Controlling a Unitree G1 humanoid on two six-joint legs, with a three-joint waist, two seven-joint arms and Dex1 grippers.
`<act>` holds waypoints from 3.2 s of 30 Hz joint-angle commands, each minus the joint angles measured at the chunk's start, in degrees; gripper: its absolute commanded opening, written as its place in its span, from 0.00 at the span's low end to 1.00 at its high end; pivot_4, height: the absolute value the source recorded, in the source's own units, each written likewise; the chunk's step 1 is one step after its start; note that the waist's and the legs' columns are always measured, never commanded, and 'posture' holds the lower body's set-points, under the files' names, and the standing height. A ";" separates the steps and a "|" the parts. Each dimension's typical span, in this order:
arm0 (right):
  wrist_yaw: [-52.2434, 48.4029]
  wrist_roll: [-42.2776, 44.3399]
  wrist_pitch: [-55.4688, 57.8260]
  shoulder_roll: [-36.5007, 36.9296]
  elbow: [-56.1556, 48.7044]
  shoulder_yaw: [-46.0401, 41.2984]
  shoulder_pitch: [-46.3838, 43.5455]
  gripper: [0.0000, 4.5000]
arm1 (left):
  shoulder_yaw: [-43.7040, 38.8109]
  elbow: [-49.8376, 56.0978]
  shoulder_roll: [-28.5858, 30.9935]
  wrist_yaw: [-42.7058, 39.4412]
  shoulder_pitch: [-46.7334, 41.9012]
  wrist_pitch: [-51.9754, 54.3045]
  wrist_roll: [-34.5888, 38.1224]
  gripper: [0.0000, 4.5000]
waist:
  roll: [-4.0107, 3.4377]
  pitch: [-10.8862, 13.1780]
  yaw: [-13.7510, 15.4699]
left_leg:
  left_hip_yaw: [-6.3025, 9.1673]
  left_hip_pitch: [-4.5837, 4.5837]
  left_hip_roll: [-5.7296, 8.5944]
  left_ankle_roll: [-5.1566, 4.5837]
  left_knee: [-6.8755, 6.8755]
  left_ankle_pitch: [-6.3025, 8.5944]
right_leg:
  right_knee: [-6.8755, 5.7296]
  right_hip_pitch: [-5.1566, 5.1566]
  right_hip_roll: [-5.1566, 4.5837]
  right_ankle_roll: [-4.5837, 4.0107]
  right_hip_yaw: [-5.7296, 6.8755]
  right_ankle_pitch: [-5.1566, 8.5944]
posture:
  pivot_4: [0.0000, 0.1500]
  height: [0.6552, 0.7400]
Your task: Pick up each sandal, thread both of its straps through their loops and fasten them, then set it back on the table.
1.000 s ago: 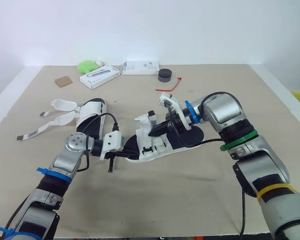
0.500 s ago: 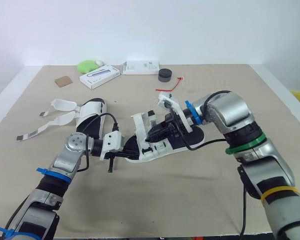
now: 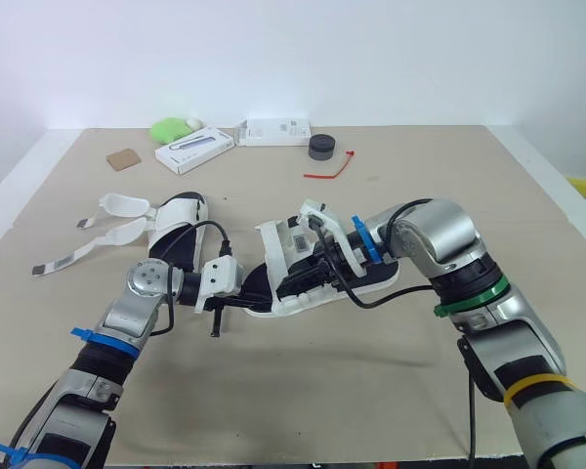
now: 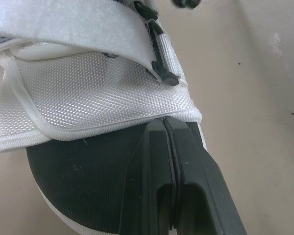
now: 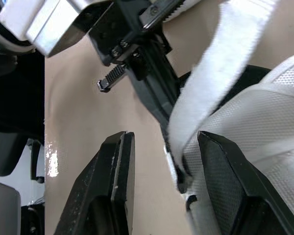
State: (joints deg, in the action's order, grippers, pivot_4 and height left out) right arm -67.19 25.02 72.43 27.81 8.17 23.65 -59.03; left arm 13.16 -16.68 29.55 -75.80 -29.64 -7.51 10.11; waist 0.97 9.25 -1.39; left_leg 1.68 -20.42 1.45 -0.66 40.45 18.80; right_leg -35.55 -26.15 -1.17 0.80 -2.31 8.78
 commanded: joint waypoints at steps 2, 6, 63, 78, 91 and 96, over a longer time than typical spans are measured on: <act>0.42 0.06 0.15 -0.54 3.53 0.03 -3.04 0.50 | 1.70 -0.05 0.29 -0.81 1.47 0.75 -1.03 0.00 | 0.00 0.00 -0.01 | 0.01 0.00 -0.01 0.00 0.00 0.00 | -0.01 0.00 0.00 0.00 0.00 0.00 | 1.00 1.00; -0.01 0.17 0.81 -0.55 5.75 1.06 -4.07 0.23 | 1.68 0.04 0.25 -0.64 1.50 0.81 -1.05 0.00 | 0.00 0.00 -0.01 | 0.01 0.00 -0.01 0.00 0.00 0.00 | -0.01 0.00 0.03 0.00 0.00 0.00 | 1.00 1.00; -6.01 -4.62 -6.34 -0.38 16.28 9.87 -8.77 0.01 | 2.13 0.62 0.57 -0.57 2.64 0.46 -1.36 0.00 | -0.01 0.00 -0.02 | 0.03 -0.06 -0.01 -0.02 -0.01 0.02 | 0.06 -0.03 -0.06 0.00 0.03 0.00 | 1.00 1.00; -9.39 -0.71 -0.83 0.25 11.95 5.92 -10.18 0.01 | 2.17 0.99 0.57 -0.68 2.94 0.66 -1.30 0.00 | -0.01 0.01 0.00 | 0.03 -0.07 -0.01 -0.02 -0.01 0.02 | 0.09 -0.03 -0.08 0.00 0.03 0.00 | 1.00 1.00; -8.60 2.74 5.91 0.71 9.91 6.19 -10.36 0.01 | 2.38 1.17 0.29 -0.56 3.11 0.60 -1.37 0.00 | -0.01 0.01 0.00 | 0.04 -0.09 -0.01 -0.02 -0.02 0.02 | 0.09 -0.04 -0.08 0.00 0.04 0.01 | 1.00 1.00; -7.18 2.85 6.47 -0.84 12.15 5.41 -10.87 0.01 | 2.40 1.33 0.31 -0.50 3.27 0.59 -1.40 0.00 | -0.01 0.01 0.00 | 0.04 -0.09 -0.01 -0.02 -0.02 0.02 | 0.10 -0.04 -0.09 0.00 0.04 0.01 | 1.00 1.00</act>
State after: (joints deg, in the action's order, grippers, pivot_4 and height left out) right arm -74.51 26.70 78.48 27.53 20.32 30.85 -68.19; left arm 13.20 -14.84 29.58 -75.27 -28.20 -7.51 10.10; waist 0.96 9.26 -1.39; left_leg 1.72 -20.51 1.44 -0.68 40.43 18.82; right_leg -35.45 -26.20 -1.26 0.80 -2.27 8.79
